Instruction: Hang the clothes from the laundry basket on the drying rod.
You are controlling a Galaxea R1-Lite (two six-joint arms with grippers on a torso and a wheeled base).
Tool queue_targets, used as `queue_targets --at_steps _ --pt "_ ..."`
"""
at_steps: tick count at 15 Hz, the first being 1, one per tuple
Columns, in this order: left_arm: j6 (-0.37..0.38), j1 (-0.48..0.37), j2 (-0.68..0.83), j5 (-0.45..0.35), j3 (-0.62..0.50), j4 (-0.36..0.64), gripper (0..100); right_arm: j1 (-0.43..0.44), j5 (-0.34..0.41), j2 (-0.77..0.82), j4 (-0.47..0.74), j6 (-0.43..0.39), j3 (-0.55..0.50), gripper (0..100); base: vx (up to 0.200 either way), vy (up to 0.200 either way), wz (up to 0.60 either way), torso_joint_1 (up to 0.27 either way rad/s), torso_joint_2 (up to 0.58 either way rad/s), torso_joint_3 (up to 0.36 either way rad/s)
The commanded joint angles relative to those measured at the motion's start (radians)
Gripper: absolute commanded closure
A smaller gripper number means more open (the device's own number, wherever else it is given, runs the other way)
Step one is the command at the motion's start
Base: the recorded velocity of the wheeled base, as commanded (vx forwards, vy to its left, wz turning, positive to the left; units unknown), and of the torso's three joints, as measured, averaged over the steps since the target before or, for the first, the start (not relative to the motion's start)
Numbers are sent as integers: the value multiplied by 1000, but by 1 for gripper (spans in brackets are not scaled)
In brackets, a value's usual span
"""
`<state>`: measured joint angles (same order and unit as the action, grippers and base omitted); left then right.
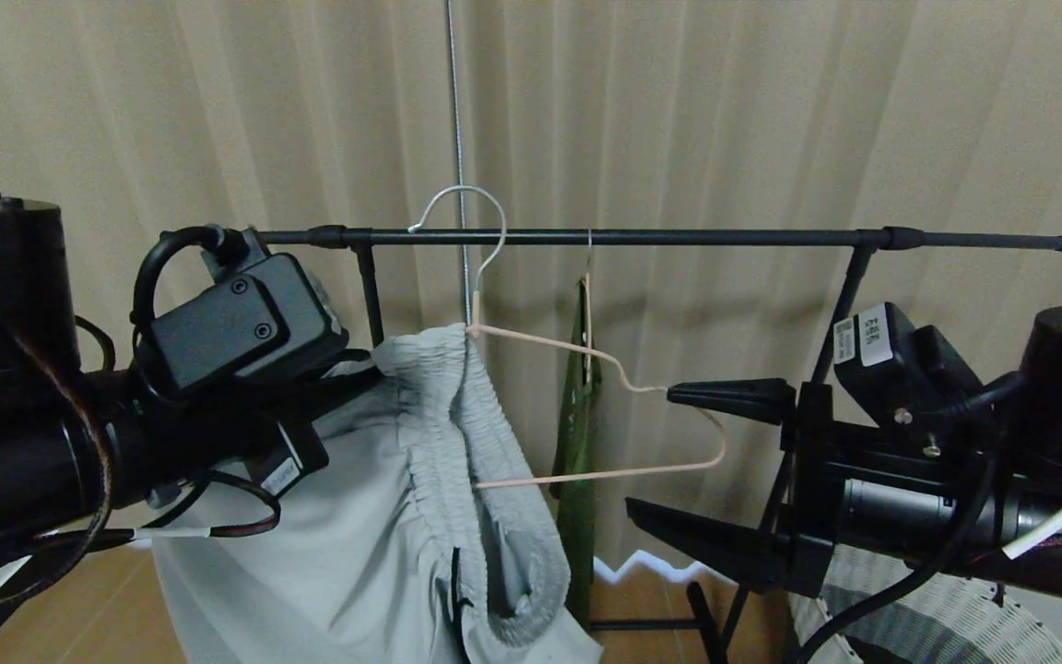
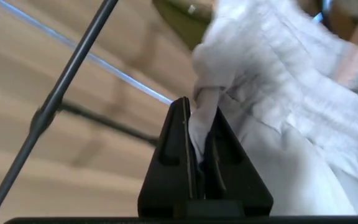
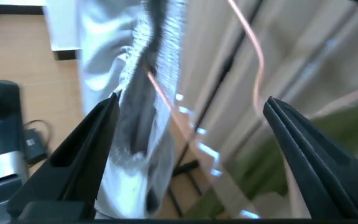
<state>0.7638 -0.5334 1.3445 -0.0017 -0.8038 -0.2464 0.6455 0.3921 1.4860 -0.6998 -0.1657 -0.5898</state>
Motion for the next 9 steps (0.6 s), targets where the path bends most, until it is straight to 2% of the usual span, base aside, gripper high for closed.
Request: queue_targets --at_steps 1,2,3,6,9 --pt "-3 0 -48 43 28 1 100 -17 -10 -18 0 -1 4 0 0 0 0 0 0 0" --pt "-24 1 -84 62 48 -1 100 -33 -47 -30 0 -3 5 0 0 0 0 0 0 0" --pt "-77 0 -105 62 54 -1 100 -41 -56 -46 5 -3 13 0 0 0 0 0 0 0" --pt "-232 -3 -116 62 41 -5 100 -43 -61 -87 6 -3 50 0 0 0 0 0 0 0" --pt "-347 -17 -107 54 26 -45 100 -41 -62 -81 11 -1 71 0 0 0 0 0 0 0"
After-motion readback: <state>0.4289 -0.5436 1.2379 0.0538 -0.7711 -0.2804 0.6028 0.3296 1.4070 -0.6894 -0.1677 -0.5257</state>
